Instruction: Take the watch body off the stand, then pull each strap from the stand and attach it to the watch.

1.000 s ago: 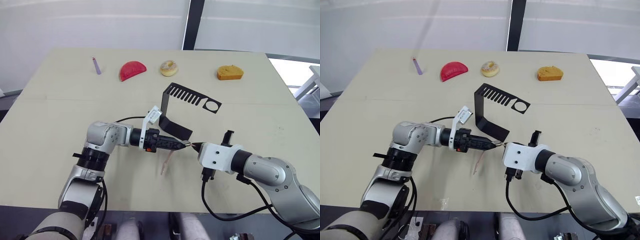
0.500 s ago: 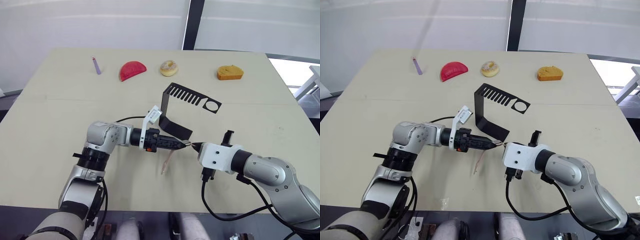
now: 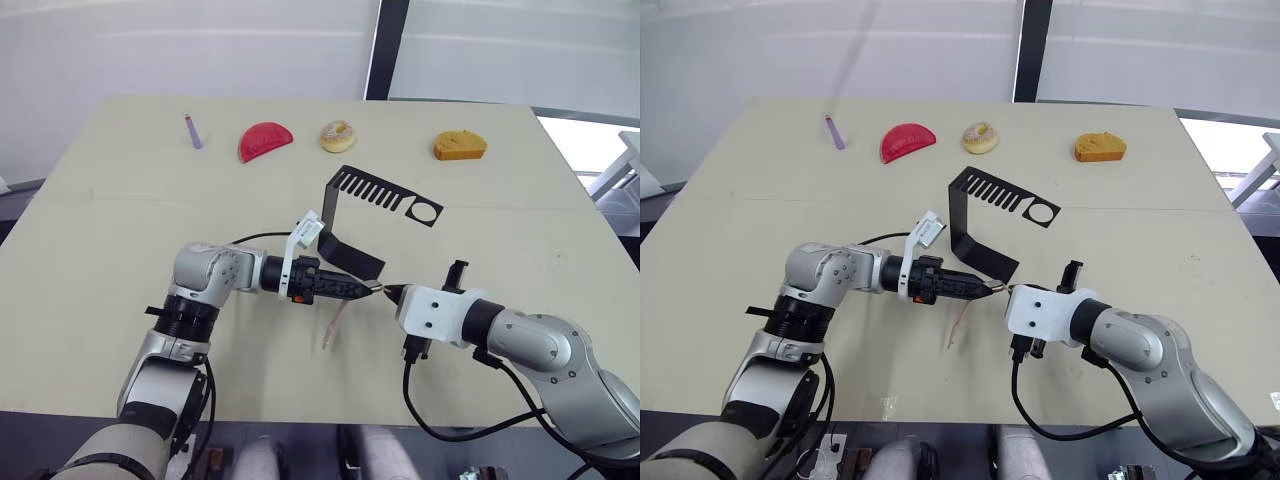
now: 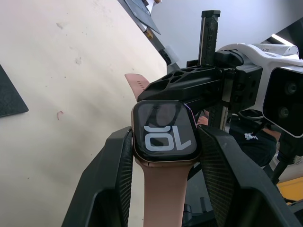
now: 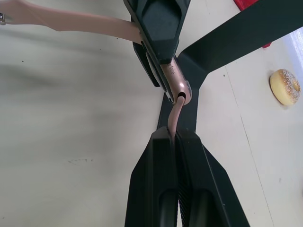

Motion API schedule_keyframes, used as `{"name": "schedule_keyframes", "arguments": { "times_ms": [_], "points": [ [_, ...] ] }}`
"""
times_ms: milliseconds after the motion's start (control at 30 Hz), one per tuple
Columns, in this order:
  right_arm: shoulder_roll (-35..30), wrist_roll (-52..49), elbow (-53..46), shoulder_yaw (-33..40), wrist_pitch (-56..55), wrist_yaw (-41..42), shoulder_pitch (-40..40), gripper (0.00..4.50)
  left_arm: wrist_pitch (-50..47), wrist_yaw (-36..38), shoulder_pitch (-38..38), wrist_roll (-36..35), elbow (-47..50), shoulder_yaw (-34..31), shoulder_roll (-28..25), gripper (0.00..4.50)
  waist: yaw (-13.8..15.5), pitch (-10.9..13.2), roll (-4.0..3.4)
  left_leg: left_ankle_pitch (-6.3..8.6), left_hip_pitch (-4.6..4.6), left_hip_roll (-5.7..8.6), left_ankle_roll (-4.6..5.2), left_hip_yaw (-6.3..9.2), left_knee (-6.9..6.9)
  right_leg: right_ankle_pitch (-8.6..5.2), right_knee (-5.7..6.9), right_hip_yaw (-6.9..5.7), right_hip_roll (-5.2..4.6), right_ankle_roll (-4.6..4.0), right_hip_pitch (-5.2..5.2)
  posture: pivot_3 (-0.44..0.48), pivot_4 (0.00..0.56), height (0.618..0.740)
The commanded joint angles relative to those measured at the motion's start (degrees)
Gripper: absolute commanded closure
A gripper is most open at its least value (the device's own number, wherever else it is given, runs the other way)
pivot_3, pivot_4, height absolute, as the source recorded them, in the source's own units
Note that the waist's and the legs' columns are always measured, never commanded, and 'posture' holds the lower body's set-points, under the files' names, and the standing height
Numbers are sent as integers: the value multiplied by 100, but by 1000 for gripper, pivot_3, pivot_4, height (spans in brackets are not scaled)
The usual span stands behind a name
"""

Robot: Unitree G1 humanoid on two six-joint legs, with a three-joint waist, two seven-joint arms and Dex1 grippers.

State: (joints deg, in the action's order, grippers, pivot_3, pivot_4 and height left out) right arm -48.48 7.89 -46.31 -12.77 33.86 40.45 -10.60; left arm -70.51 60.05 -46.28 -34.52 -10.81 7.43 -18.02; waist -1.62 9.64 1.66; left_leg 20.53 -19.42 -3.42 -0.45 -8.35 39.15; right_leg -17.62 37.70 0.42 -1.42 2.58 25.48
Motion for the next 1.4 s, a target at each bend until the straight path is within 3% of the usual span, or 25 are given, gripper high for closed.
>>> {"name": "schedule_keyframes", "arguments": {
  "times_ms": [33, 633, 733, 833, 967, 1100, 1200, 1300, 1400],
  "points": [
    [87, -30, -158, 52, -86, 52, -124, 4500, 30, 89, -105, -244, 255, 75, 137, 2914, 0, 0, 0, 0, 0, 0, 0, 0, 0, 0, 0, 0, 0, 0, 0, 0, 150, 737],
    [21, -148, -300, 279, -131, 121, -88, 4500, 159, 95, -113, -176, 165, 77, 126, 2914, 1, 0, 0, 0, 0, 0, 0, 0, 0, 0, 0, 0, 0, 0, 0, 0, 150, 737],
    [-5, -462, -574, 634, 35, 271, 22, 3565, 278, 102, -121, -130, 138, 85, 89, 2914, 8, 0, 0, 0, 0, 1, 0, 0, 0, 0, 0, 0, -1, 0, 0, 0, 150, 737],
    [-35, -948, -884, 1151, 291, 485, 193, 2153, 378, 144, -110, -104, 176, 121, 32, 2914, 8, 0, 0, 1, -3, 0, -1, 3, 0, 0, -3, -2, -1, 0, 0, 0, 150, 737],
    [185, -2825, -1199, 3005, 1273, 1229, 481, 168, 1066, 576, 26, 69, 521, 386, -340, 2914, 0, 0, 0, 0, 0, -3, -1, 3, -1, 0, 0, 0, 2, 0, 0, 0, 150, 737],
    [90, -4670, -945, 4578, 2086, 1732, 780, 73, 2045, 1140, 186, 278, 828, 599, -749, 2914, 3, 0, 0, 1, 2, -2, -1, 3, -4, 0, 0, 0, 0, 0, -2, 0, 150, 737],
    [-103, -5707, -676, 5286, 2510, 1746, 979, 73, 2796, 1494, 262, 396, 997, 575, -941, 2914, 10, 0, 0, 2, 1, -2, 0, 5, -6, 0, -3, -1, -1, 0, -4, 0, 150, 737],
    [-285, -6765, -443, 5671, 2801, 1425, 1008, 73, 3655, 1729, 403, 582, 1198, 502, -1096, 2914, 3, 0, 0, 4, 1, -2, 2, 5, -6, 0, -6, 2, 0, 0, -6, 0, 150, 737],
    [-479, -7184, -435, 5793, 2769, 1230, 1157, 73, 4615, 1908, 642, 878, 1406, 490, -1268, 2914, 0, 0, 0, 4, 3, -3, 3, 6, -10, 0, -7, 4, 0, 0, -7, 0, 150, 737]
  ]
}}
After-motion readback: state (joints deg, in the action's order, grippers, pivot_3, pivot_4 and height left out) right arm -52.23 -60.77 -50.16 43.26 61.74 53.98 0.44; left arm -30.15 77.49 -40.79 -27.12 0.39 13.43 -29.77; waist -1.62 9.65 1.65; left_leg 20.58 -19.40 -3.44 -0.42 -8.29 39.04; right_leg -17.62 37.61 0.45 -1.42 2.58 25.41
